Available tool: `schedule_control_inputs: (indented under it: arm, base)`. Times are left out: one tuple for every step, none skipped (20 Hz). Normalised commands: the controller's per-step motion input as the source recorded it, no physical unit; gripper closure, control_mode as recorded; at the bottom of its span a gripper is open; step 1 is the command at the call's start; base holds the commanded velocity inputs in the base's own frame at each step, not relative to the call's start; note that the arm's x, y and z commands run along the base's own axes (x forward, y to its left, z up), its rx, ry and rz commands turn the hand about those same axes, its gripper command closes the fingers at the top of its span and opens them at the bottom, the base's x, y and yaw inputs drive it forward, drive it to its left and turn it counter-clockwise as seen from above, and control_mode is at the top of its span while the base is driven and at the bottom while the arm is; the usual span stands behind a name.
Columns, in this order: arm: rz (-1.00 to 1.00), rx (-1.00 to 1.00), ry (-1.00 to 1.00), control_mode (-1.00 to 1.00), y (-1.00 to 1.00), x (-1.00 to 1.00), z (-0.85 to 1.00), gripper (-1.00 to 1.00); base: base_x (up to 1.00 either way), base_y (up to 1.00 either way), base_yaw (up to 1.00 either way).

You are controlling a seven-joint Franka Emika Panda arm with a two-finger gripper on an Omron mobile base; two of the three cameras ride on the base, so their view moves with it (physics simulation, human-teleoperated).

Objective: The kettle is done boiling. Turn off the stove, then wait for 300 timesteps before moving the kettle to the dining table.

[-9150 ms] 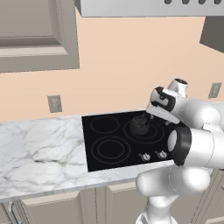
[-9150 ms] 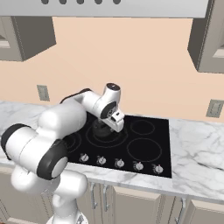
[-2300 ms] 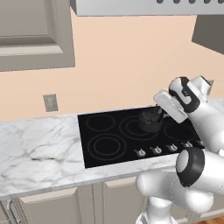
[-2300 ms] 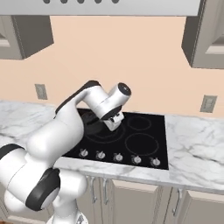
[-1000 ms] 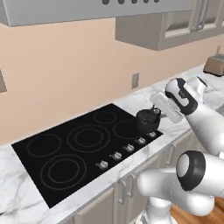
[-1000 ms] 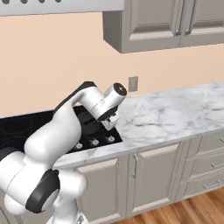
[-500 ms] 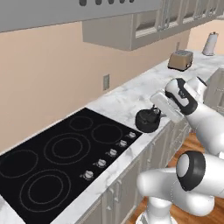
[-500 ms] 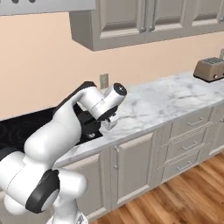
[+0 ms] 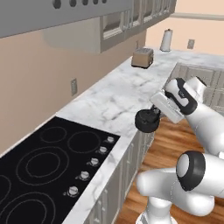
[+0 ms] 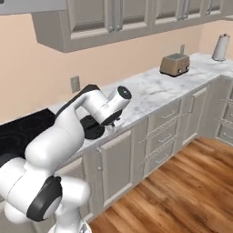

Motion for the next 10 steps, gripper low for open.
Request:
schedule_control_inputs:
  arm:
    - [0.00, 0.00, 0.00, 1.00, 0.00, 0.00, 0.00, 1.00]
    - [0.00, 0.00, 0.00, 1.00, 0.00, 0.00, 0.00, 1.00]
    - [0.00, 0.00, 0.00, 1.00, 0.00, 0.00, 0.00, 1.00]
    - [0.00, 0.00, 0.00, 1.00, 0.00, 0.00, 0.00, 1.00]
    - [0.00, 0.00, 0.00, 1.00, 0.00, 0.00, 0.00, 1.00]
    - [0.00, 0.00, 0.00, 1.00, 0.00, 0.00, 0.00, 1.00]
    - [0.00, 0.00, 0.00, 1.00, 0.00, 0.00, 0.00, 1.00]
    - [0.00, 0.00, 0.00, 1.00, 0.00, 0.00, 0.00, 1.00]
    - [0.00, 0.00, 0.00, 1.00, 0.00, 0.00, 0.00, 1.00]
    - [0.00, 0.00, 0.00, 1.00, 0.00, 0.00, 0.00, 1.00]
  base:
    - [0.00, -0.29, -0.42]
    - [0.00, -0.34, -0.41]
    - [0.00, -0.38, -0.39]
    - [0.00, -0.49, -0.37]
    - [0.00, -0.62, -0.33]
    - [-0.04, -0.70, -0.28]
    - [-0.15, -0.74, -0.25]
    - [-0.13, -0.81, -0.23]
    - [-0.17, -0.83, -0.22]
    - [-0.19, -0.77, -0.22]
